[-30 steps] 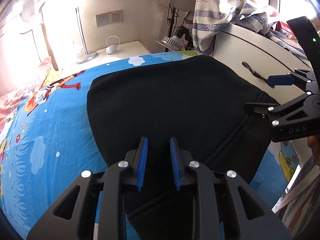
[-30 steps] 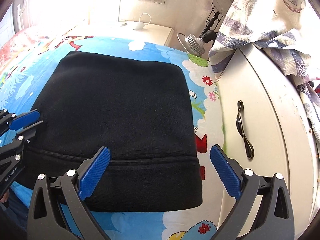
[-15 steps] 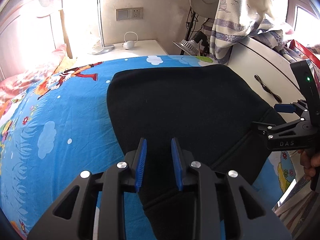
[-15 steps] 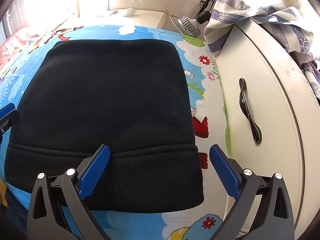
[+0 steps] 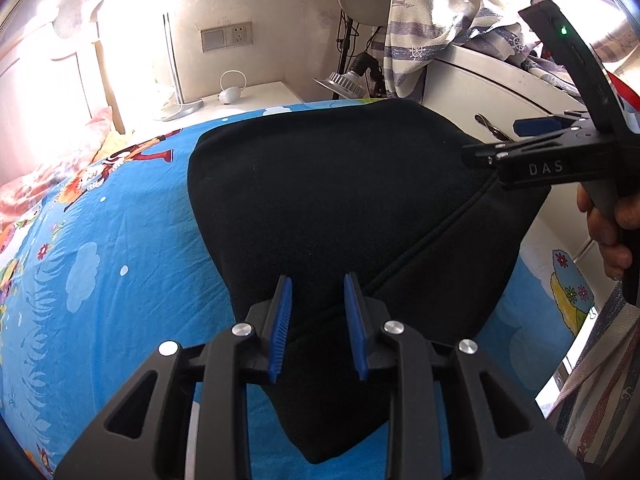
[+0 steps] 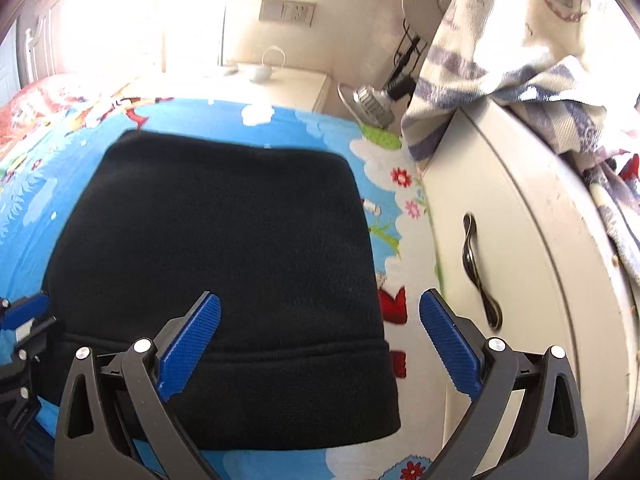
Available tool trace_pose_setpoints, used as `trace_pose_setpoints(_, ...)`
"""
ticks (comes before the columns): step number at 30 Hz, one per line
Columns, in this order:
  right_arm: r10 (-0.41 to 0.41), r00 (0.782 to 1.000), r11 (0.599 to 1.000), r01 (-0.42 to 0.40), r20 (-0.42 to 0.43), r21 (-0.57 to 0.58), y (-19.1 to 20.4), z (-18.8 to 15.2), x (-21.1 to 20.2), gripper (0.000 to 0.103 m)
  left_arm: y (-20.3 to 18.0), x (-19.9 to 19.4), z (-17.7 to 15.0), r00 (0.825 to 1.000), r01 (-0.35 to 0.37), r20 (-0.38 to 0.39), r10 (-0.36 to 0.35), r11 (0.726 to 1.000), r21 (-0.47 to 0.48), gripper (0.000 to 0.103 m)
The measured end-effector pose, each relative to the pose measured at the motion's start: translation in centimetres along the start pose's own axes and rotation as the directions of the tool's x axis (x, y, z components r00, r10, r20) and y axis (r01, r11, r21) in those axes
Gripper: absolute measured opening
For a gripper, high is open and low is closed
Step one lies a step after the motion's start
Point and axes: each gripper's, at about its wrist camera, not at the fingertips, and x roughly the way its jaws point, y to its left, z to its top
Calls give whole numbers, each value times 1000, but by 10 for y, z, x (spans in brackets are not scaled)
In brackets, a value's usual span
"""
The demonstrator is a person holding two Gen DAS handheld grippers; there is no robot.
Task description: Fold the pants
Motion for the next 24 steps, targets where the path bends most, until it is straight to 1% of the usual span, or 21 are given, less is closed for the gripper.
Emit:
trace_pose_setpoints(1, -4, 1000, 1000, 4, 12, 15, 0, 4, 0, 97, 1, 0, 1, 1000, 6, 2, -6, 1000, -4, 27)
trace_pose_setpoints(3, -8, 1000, 998, 8, -11, 61, -1, 12, 11, 97, 3, 1, 0, 1000, 19, 4, -19, 1000, -12, 27)
trace_pose_setpoints(7, -57, 997, 990, 63, -48, 129, -7, 23, 46, 97, 4, 0, -1, 1000, 28, 12, -27, 1000, -12, 27)
trace_pose_setpoints(9, -75, 994, 976, 89, -78, 199, -19, 24, 63, 96, 6, 0, -2, 999, 38, 16, -38, 999, -16, 27)
trace_pose_setpoints(11, -46, 993, 950, 78, -112, 302, -34, 19, 74, 96, 8, 0, -2, 998, 52, 19, -52, 998, -19, 27)
trace_pose_setpoints(12, -25, 993, 935, 65, -118, 349, -40, 15, 75, 96, 9, 0, -3, 998, 57, 21, -57, 998, -21, 27)
trace_pose_setpoints(13, -21, 993, 918, 64, -114, 391, -45, 10, 73, 96, 10, 0, -3, 998, 61, 23, -61, 998, -23, 27)
trace_pose_setpoints(15, -33, 994, 894, 76, -104, 441, -50, -2, 66, 97, 11, 1, -4, 998, 63, 30, -63, 998, -19, 27)
trace_pose_setpoints(21, -48, 997, 869, 70, -57, 490, -47, -43, 50, 97, 11, 1, -8, 997, 63, 43, -63, 998, -9, 28)
trace_pose_setpoints(24, -79, 996, 865, 85, -32, 494, -43, -54, 41, 97, 10, 0, -9, 997, 59, 43, -59, 998, -6, 28)
